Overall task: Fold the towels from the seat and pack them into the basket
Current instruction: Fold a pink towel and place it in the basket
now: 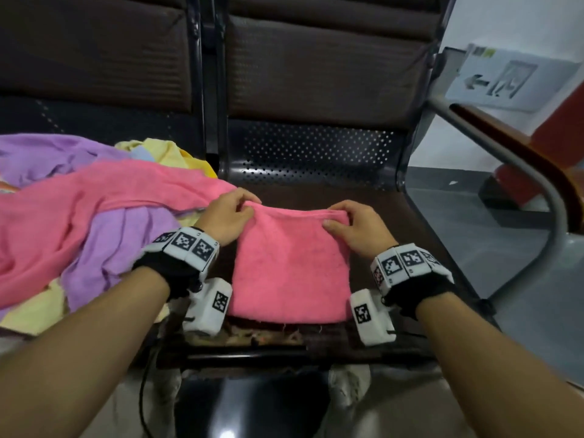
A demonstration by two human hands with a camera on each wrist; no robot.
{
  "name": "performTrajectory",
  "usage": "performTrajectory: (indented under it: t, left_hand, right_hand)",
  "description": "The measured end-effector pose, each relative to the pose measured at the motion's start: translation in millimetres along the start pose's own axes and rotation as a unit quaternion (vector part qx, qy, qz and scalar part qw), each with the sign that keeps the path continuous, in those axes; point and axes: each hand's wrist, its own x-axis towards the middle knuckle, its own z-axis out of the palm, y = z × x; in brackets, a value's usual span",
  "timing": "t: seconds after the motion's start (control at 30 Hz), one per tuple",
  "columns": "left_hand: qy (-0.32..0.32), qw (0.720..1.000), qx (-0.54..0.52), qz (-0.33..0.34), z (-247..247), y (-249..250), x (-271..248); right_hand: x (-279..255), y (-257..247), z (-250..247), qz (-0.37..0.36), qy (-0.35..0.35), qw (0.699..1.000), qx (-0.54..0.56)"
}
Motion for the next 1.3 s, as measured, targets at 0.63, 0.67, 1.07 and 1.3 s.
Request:
performTrajectory:
  t: [0.63,0.67,1.07,1.3]
  left_hand:
    - [-0.233,0.937,0.215,0.148,24,6,-79]
    - [-0.247,0.926,0.242,0.152,21,6,-81]
    - [-0.272,0.944,0.176,0.053,-17,28,-32]
    - [-0.206,0.953,0.212,0.062,-1,-4,-1]
  right_hand:
    - [-55,-15,12,-0.141,-0.251,0.925,-0.246]
    - [-54,-17,7,-0.138,-0.244,0.932,-0.229]
    - [-20,-21,-9,-0.019,-0.228,0.963,-0.139]
    - [9,-7,12,0.010,-0.178,0.969,-0.169]
